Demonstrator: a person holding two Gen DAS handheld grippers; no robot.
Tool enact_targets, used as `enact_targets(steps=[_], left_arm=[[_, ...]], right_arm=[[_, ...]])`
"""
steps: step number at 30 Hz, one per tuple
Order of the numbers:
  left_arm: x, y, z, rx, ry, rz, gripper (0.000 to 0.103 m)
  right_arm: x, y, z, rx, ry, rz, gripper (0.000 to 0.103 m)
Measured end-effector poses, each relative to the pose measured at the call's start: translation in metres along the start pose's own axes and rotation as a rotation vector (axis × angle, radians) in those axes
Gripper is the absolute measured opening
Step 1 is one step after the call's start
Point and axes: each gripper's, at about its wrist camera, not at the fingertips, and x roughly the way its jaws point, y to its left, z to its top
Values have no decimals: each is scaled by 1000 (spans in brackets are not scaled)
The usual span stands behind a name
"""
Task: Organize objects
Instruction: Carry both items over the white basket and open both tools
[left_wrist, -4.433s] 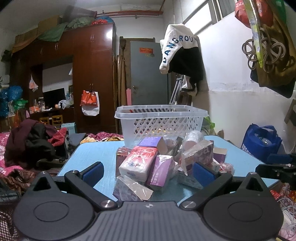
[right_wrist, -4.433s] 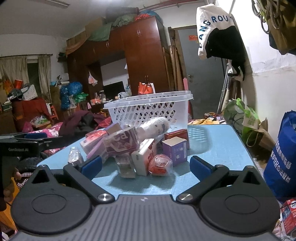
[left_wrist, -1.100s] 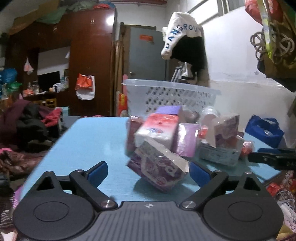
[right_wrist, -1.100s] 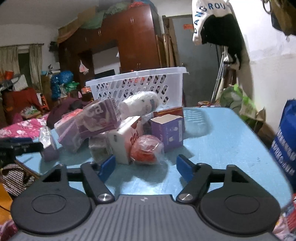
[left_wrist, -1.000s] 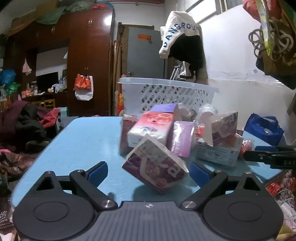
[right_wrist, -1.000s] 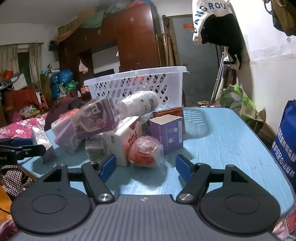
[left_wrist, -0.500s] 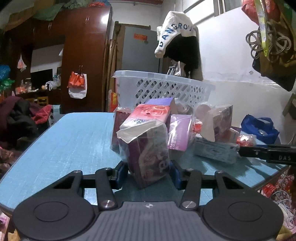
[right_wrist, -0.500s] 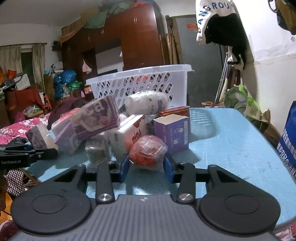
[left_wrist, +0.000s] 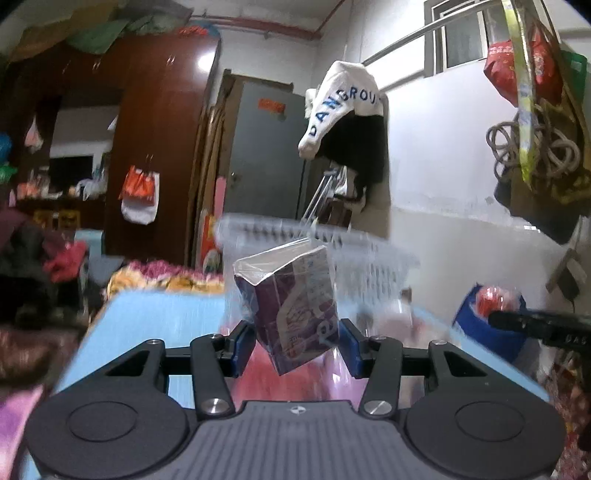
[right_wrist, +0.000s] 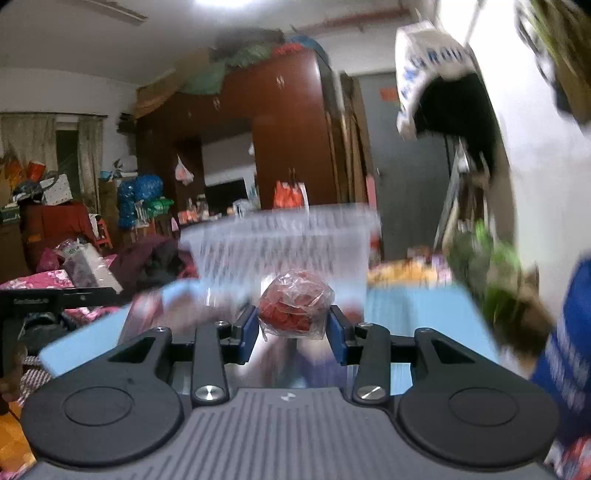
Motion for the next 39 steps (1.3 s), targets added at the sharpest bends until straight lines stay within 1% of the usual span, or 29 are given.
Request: enact_targets(steps=[1, 3, 4, 5, 7, 9, 11, 13, 14, 15, 16, 17, 18, 19, 20, 22, 24, 25, 26, 27, 28, 30, 31, 33, 34, 35, 37, 39], left_arm=[[14, 1, 17, -4, -4, -3, 53], [48, 4, 49, -7, 14, 1, 53], [67, 5, 64, -13, 20, 10, 53], [87, 5, 76, -6, 52, 22, 53], [130, 7, 94, -11, 143, 33, 53], [164, 11, 100, -36, 236, 29, 53], [181, 12, 97, -39, 263, 49, 53], [189, 12, 94, -40, 273, 53, 53], [189, 14, 92, -48, 273, 42, 54], [188, 13, 92, -45, 264, 26, 57], [185, 12, 88, -30, 253, 15, 76], [182, 9, 88, -12, 235, 18, 98], [174, 7, 87, 1, 210, 32, 103], [163, 6, 89, 5, 176, 41, 103], [150, 5, 87, 8, 145, 33, 103], [118, 9, 74, -1, 77, -6, 103], [86, 15, 49, -14, 25, -43, 103], [70, 17, 35, -15, 16, -55, 103], [58, 19, 21, -16, 13, -54, 103], [45, 22, 4, -26, 9, -31, 103], [37, 23, -6, -39, 7, -5, 103], [25, 25, -30, -49, 19, 21, 103], [24, 27, -35, -48, 33, 22, 102], [21, 28, -46, -48, 53, 29, 98], [23, 27, -49, -40, 69, 29, 94], [26, 26, -50, -27, 82, 31, 87], [27, 22, -52, -8, 95, 26, 82], [29, 18, -52, 11, 108, 10, 82]], right_arm=[[10, 0, 18, -7, -8, 19, 44], [39, 0, 55, -18, -14, 55, 44], [57, 2, 72, -46, -17, 44, 44], [79, 5, 87, -83, -1, 14, 44], [125, 5, 108, -96, 90, 5, 44], [164, 4, 115, -101, 174, -6, 44], [185, 4, 113, -124, 220, -23, 44], [194, 6, 108, -136, 240, -12, 45], [196, 7, 106, -137, 237, -9, 45], [193, 8, 104, -136, 226, -10, 50], [189, 9, 103, -138, 208, -9, 58], [184, 9, 103, -139, 188, -13, 84], [175, 7, 102, -142, 176, -18, 103], [164, 7, 103, -147, 161, -25, 103], [151, 8, 101, -147, 132, -29, 103], [120, 7, 91, -150, 78, -14, 103], [89, 4, 67, -143, 47, -13, 103], [76, 1, 51, -134, 35, -20, 103], [64, -3, 33, -135, 37, -29, 103], [58, -7, 20, -139, 46, -44, 103], [54, -14, 4, -132, 71, -67, 103], [54, -29, -8, -93, 118, -81, 103], [57, -37, -13, -54, 151, -68, 103], [63, -46, -16, 8, 199, -16, 102], [68, -46, -16, 14, 216, 15, 102], [71, -45, -15, 12, 220, 33, 99], [80, -40, -15, 5, 238, 40, 97], [87, -35, -16, 2, 263, 42, 88]])
